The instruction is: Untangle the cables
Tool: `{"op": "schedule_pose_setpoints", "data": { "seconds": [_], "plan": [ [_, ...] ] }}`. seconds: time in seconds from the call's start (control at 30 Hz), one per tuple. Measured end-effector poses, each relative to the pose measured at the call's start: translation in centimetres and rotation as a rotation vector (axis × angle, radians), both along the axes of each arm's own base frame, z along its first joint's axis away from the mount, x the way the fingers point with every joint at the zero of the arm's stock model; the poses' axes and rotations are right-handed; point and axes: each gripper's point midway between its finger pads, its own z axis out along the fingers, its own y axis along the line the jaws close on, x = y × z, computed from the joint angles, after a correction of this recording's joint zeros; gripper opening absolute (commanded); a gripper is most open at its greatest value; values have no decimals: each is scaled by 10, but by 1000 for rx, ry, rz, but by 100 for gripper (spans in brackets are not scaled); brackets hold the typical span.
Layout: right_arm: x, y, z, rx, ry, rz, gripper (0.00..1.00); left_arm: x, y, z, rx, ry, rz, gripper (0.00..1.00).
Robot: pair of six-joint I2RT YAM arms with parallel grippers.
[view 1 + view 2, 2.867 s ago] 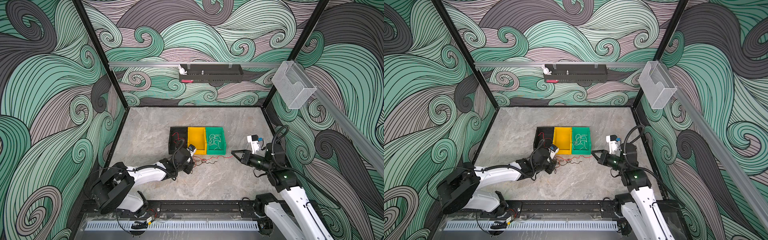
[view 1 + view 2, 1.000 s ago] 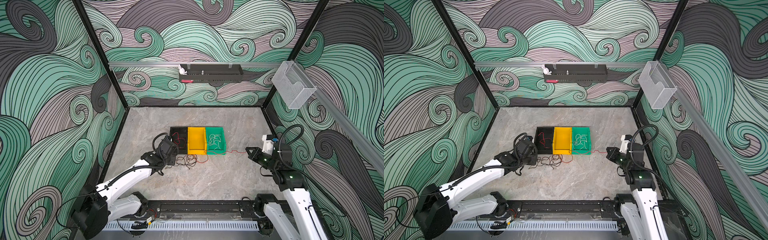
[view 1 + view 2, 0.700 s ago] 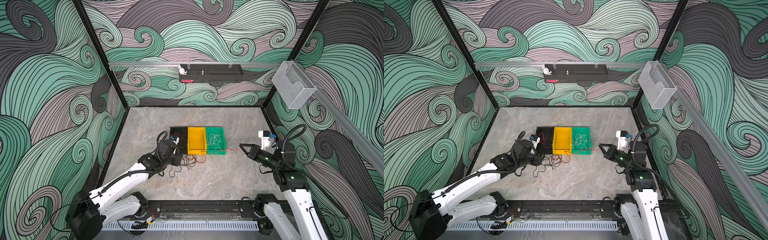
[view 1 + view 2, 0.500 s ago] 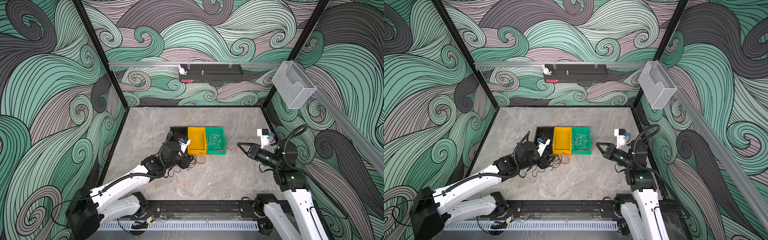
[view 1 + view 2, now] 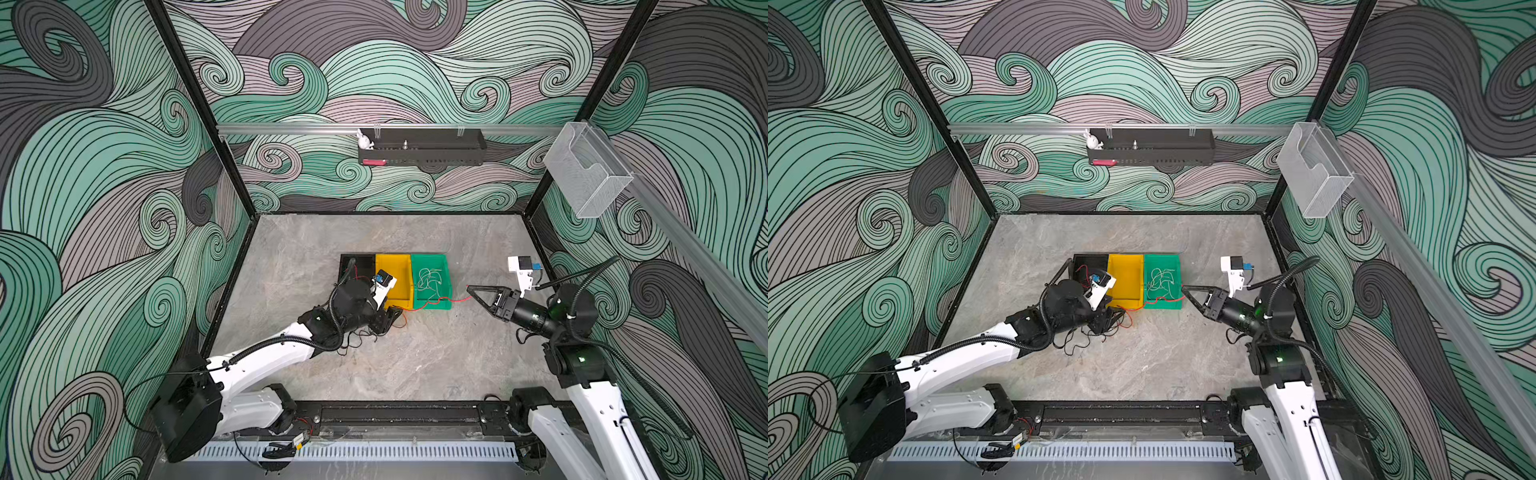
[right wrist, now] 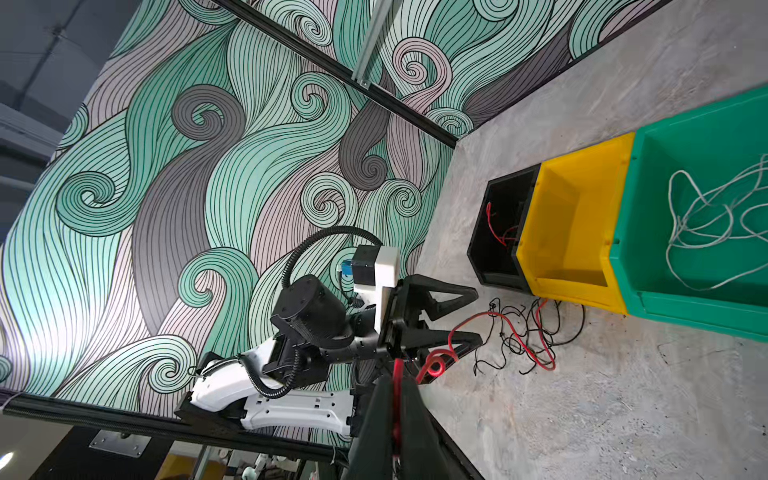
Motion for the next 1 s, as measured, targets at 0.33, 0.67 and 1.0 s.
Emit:
{"op": "schedule_pose_setpoints", "data": {
  "seconds": [0.33,0.67,1.0],
  "plan": [
    [0,6,-4,19,19,28,8,-5,-16,-11,-18,-20,-101,40],
    [5,6,-13,9,38,23,17,-5,-17,-4,-33,-44,-105,1],
    [18,-2,-45,-92,79,-40,50,-9,-11,20,-91,-18,-65,0]
  ]
}}
